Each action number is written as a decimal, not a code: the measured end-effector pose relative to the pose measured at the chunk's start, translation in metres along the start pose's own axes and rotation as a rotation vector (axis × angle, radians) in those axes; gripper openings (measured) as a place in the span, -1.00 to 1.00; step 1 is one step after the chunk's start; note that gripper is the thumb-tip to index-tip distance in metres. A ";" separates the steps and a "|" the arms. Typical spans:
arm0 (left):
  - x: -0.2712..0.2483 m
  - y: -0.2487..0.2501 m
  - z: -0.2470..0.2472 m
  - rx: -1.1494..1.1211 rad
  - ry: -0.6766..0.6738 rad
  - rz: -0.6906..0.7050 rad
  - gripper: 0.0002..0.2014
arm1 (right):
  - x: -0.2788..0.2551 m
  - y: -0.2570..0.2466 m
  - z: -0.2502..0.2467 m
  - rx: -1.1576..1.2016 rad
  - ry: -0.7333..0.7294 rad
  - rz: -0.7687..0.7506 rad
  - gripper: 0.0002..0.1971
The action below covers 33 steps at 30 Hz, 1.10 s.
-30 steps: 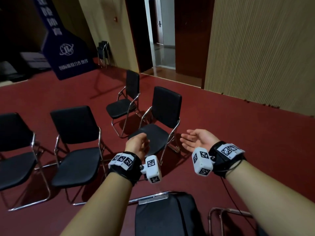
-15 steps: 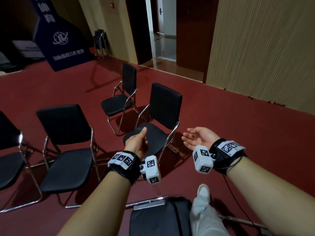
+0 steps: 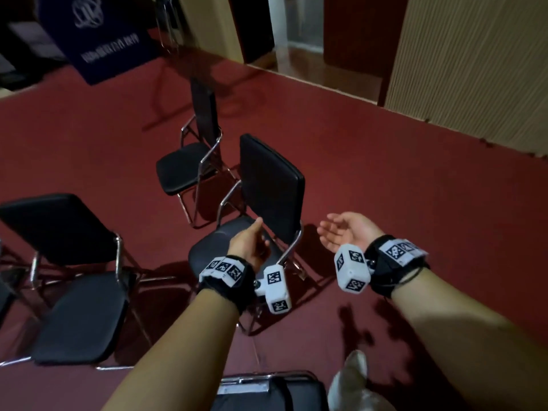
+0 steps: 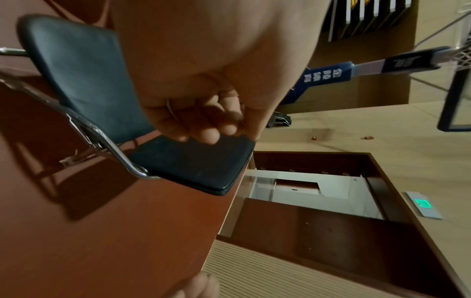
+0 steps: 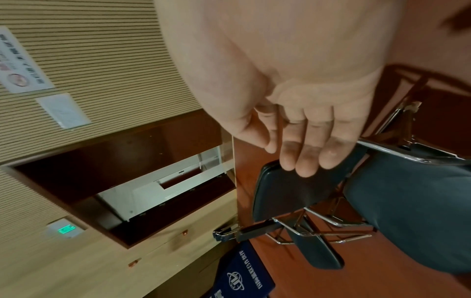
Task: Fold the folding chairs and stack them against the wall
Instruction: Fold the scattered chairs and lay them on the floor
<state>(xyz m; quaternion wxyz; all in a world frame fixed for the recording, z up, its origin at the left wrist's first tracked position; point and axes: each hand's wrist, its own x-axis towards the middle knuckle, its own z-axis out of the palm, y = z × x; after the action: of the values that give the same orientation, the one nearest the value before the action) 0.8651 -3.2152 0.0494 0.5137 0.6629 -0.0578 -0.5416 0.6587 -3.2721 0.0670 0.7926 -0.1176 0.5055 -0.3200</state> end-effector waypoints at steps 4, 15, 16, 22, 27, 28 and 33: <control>0.028 0.026 0.042 -0.044 0.079 -0.019 -0.81 | 0.035 -0.054 -0.001 -0.015 0.010 0.019 -0.84; 0.092 0.076 0.083 -0.009 0.181 -0.022 -0.83 | 0.105 -0.130 0.033 -0.133 0.007 0.025 -0.84; 0.101 0.082 0.084 -0.001 0.184 -0.025 -0.81 | 0.112 -0.136 0.039 -0.153 0.002 0.027 -0.84; 0.157 0.122 0.089 -0.026 0.160 -0.047 -0.78 | 0.155 -0.173 0.083 -0.307 0.014 -0.011 -0.84; 0.198 0.177 0.088 -0.001 0.123 -0.031 -0.84 | 0.194 -0.201 0.136 -0.346 -0.005 -0.038 -0.83; 0.205 0.186 0.085 -0.005 0.114 -0.032 -0.87 | 0.202 -0.205 0.147 -0.362 -0.017 -0.045 -0.81; 0.228 0.203 0.075 -0.039 0.139 -0.057 -0.79 | 0.234 -0.211 0.175 -0.462 -0.023 -0.009 -0.76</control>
<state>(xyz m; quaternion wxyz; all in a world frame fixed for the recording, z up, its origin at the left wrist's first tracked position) 0.9968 -3.4999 0.0590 0.5136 0.6902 0.0077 -0.5096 0.7969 -3.6043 0.0855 0.7489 -0.3019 0.5557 -0.1980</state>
